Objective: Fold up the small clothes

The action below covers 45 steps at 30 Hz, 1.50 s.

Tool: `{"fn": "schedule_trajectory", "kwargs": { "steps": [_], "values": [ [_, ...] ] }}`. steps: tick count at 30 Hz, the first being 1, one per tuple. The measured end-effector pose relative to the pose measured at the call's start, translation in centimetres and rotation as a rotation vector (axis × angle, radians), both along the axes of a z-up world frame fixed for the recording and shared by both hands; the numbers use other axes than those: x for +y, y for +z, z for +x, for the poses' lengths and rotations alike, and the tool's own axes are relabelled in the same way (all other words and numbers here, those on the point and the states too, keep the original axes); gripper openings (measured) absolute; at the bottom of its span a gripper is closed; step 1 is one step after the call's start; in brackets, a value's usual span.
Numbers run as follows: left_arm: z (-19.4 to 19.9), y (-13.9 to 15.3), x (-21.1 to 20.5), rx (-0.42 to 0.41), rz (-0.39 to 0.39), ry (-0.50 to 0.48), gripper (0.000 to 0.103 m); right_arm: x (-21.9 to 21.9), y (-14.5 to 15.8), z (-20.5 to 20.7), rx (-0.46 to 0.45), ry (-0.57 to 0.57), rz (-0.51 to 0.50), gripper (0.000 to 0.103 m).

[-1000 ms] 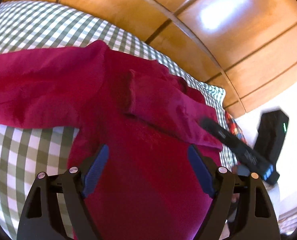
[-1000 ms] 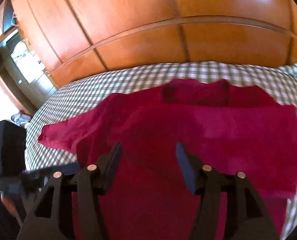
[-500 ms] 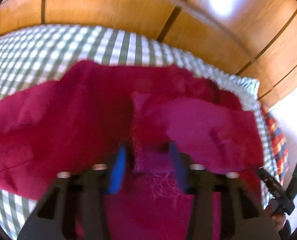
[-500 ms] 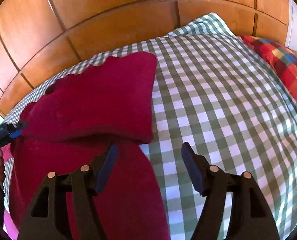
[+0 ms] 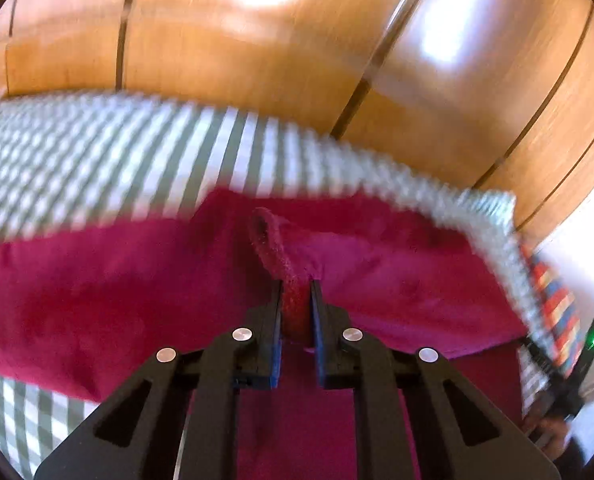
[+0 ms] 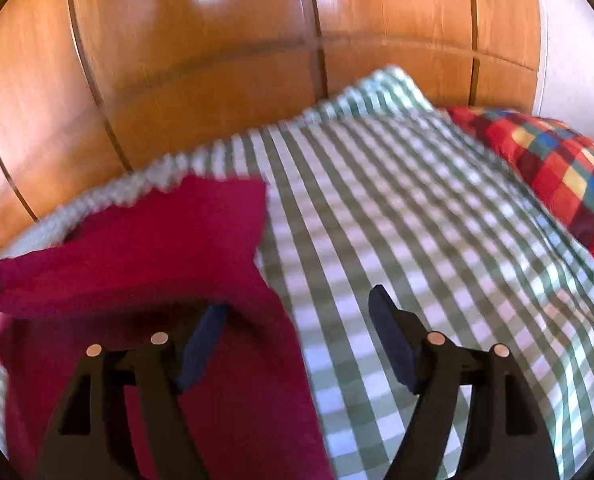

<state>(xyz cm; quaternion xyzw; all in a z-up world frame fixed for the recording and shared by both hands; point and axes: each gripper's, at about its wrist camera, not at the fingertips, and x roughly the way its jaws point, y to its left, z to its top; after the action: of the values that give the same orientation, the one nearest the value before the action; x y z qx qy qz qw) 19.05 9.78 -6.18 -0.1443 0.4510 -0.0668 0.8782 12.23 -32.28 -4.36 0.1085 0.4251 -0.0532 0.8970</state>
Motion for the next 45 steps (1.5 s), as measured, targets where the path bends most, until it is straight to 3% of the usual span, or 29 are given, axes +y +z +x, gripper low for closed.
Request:
{"fn": "schedule_trajectory", "kwargs": {
  "steps": [3, 5, 8, 12, 15, 17, 19, 23, 24, 25, 26, 29, 32, 37, 42, 45],
  "values": [
    [-0.1, -2.6, -1.2, 0.032, 0.138, -0.02, 0.011, -1.5, -2.3, -0.2, 0.055, -0.047, 0.048, 0.073],
    [-0.4, -2.4, -2.0, 0.016, 0.189, -0.027, 0.011, -2.4, -2.3, -0.7, 0.049, -0.081, 0.024, 0.08],
    [-0.6, -2.0, -2.2, 0.015, 0.218, -0.031, 0.011, -3.2, -2.4, -1.3, 0.073, -0.091, 0.032, 0.08],
    [-1.4, -1.7, -2.4, -0.001, 0.231, -0.039, 0.012, -2.5, -0.8, -3.0, 0.059, -0.072, -0.059, 0.081],
    [-1.8, -1.7, -1.6, 0.0, 0.169, -0.016, 0.017, -1.3, 1.3, -4.7, 0.004, -0.049, -0.105, 0.081],
    [-2.5, -1.2, -0.9, -0.005, 0.114, 0.006, 0.024, 0.8, 2.6, -5.0, -0.043, 0.024, -0.098, 0.084],
    [-3.5, -0.6, 0.2, -0.018, 0.043, 0.037, 0.032, 3.3, 3.0, -4.6, -0.063, 0.108, -0.102, 0.085],
    [-6.7, 0.3, 2.3, -0.046, -0.008, 0.096, 0.039, 8.3, 2.5, -2.6, -0.089, 0.215, -0.148, 0.085],
    [-7.6, 0.4, 2.9, -0.043, -0.006, 0.116, 0.046, 9.4, 2.1, -1.6, -0.083, 0.226, -0.155, 0.086],
    [-8.9, 0.4, 4.1, -0.044, 0.001, 0.159, 0.06, 10.1, 1.6, -0.9, -0.074, 0.227, -0.163, 0.086],
    [-10.0, 0.4, 5.3, -0.054, 0.001, 0.2, 0.065, 10.6, 1.0, -0.2, -0.061, 0.222, -0.175, 0.087],
    [-13.6, 0.0, 10.5, -0.045, -0.05, 0.358, 0.065, 11.4, -1.7, 0.8, -0.004, 0.213, -0.197, 0.089],
    [-17.4, -1.1, 17.0, -0.016, -0.141, 0.57, 0.065, 10.8, -2.0, 0.8, -0.01, 0.201, -0.167, 0.094],
    [-21.3, -1.4, 25.1, 0.001, -0.262, 0.769, 0.065, 10.6, -2.0, 0.7, -0.001, 0.2, -0.152, 0.095],
    [-21.8, -1.2, 29.5, 0.003, -0.327, 0.874, 0.064, 10.7, -2.0, 0.7, -0.001, 0.197, -0.164, 0.096],
    [-20.8, -1.6, 30.9, 0.02, -0.353, 0.907, 0.059, 10.8, -2.0, 0.7, -0.001, 0.196, -0.165, 0.096]
  ]
}}
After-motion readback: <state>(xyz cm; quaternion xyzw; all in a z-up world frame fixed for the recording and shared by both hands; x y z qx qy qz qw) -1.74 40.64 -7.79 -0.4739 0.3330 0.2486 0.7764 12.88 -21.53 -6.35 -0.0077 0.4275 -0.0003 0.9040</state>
